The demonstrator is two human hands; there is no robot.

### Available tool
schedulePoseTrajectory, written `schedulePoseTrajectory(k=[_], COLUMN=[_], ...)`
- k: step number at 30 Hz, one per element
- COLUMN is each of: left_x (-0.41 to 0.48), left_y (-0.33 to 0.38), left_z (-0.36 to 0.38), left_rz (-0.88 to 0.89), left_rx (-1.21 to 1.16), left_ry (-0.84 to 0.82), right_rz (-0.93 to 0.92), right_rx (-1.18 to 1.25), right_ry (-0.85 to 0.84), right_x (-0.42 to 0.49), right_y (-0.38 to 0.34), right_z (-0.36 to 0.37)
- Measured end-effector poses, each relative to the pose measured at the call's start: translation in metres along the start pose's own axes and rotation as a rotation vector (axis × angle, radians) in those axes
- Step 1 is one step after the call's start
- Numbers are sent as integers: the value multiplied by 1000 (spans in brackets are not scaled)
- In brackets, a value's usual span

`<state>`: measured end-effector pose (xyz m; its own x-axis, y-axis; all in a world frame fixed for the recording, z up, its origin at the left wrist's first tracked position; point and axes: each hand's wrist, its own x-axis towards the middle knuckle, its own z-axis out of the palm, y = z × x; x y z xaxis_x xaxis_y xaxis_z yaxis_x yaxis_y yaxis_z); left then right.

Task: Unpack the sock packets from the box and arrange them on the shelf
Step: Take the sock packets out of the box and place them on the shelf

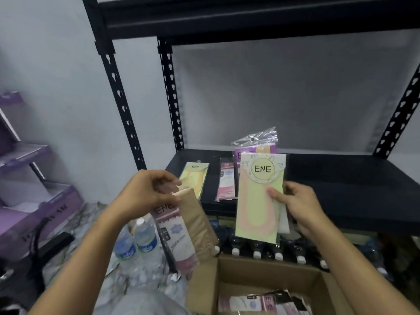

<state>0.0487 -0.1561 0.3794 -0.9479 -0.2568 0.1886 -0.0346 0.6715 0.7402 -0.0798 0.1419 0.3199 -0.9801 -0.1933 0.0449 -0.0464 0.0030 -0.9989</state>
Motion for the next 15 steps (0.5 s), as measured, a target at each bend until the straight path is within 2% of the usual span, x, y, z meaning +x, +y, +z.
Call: schedulePoseTrajectory(k=[5, 8, 15], left_x=[67, 130, 261], left_y=[5, 6, 7], left_z=[-33, -40, -5], left_rz=[-12, -39, -54], left_rx=[53, 69, 292], left_ry=[-95, -226, -538], right_rz=[117, 196, 305], right_rx=[-1, -29, -86], right_ry=[-71, -93, -97], right_x=[69, 107, 170], right_y=[-17, -17, 10], right_z=[28, 40, 49])
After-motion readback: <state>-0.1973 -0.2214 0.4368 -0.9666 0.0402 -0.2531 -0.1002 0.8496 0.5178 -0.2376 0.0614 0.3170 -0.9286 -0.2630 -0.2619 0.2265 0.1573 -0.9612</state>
